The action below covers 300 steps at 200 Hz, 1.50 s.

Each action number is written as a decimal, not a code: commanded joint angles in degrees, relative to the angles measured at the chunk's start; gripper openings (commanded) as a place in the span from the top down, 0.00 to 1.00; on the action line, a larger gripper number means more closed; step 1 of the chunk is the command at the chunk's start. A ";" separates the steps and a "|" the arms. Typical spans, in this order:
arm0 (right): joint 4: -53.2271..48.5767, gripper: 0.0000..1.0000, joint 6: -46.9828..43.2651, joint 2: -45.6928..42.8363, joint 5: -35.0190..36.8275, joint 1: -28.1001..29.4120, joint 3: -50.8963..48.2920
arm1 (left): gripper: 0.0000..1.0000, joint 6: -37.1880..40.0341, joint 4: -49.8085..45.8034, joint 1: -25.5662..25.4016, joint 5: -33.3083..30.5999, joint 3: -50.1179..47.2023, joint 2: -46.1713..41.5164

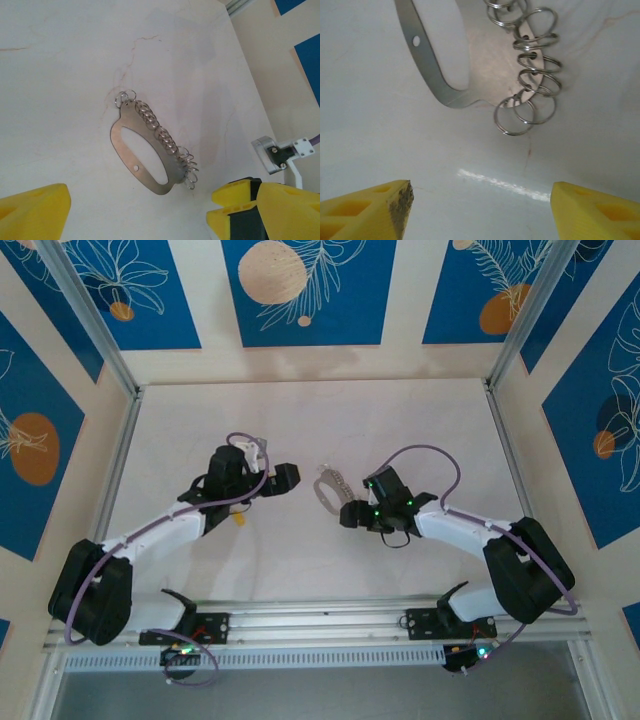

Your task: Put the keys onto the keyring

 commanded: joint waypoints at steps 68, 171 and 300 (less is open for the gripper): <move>6.45 0.27 -0.31 8.35 -2.51 -2.37 1.89 | 0.04 1.47 0.26 -2.26 -1.46 3.41 2.01; 6.46 0.29 -3.01 13.07 -4.28 -5.65 7.91 | 0.04 1.71 0.56 -2.95 -1.39 4.33 4.37; 2.42 0.33 -4.09 -1.26 -2.13 -6.01 0.69 | 0.04 1.54 1.66 -4.43 -1.22 4.17 4.95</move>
